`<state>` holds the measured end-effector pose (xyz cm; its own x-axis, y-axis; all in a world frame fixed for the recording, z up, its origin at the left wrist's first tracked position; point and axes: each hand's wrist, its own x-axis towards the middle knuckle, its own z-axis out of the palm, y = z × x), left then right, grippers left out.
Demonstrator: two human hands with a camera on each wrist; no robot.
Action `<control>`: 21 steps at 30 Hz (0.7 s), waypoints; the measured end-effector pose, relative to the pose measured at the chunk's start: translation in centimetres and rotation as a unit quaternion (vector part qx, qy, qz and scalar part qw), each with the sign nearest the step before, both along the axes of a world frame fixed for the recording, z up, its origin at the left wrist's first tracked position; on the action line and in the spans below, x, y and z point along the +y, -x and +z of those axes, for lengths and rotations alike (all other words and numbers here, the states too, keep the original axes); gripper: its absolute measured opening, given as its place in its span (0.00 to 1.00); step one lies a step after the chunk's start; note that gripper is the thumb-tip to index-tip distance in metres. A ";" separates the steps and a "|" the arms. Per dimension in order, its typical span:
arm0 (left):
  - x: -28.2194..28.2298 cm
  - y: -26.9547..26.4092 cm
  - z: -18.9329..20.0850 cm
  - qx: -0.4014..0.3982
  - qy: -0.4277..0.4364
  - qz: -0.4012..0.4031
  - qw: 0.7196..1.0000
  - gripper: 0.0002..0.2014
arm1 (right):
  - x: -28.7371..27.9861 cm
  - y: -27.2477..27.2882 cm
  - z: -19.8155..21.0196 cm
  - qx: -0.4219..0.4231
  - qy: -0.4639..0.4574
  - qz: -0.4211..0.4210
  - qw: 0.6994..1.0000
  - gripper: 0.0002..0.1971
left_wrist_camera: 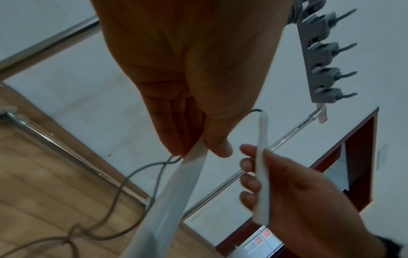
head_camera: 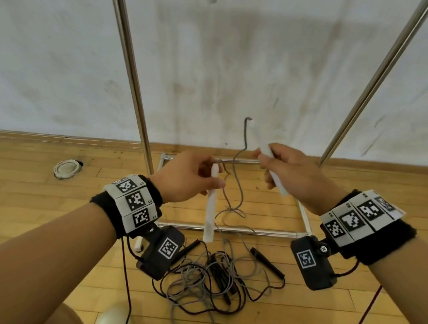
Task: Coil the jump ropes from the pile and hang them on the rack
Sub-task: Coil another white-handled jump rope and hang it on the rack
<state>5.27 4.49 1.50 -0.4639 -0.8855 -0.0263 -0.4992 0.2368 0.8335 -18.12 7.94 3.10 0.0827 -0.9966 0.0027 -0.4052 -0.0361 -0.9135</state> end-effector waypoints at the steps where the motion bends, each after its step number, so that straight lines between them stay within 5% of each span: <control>1: 0.2 0.3 0.4 0.024 -0.004 0.004 1.000 0.09 | 0.3 -0.4 -0.3 -0.003 -0.007 0.020 1.000 0.07; 7: 0.7 1.3 2.1 0.125 0.010 0.027 0.992 0.10 | 1.7 -2.5 -1.2 -0.022 0.007 0.103 0.994 0.10; 21: 2.1 1.6 2.8 0.089 0.064 0.022 0.994 0.11 | 2.0 -3.7 -1.9 -0.049 -0.013 0.118 0.992 0.12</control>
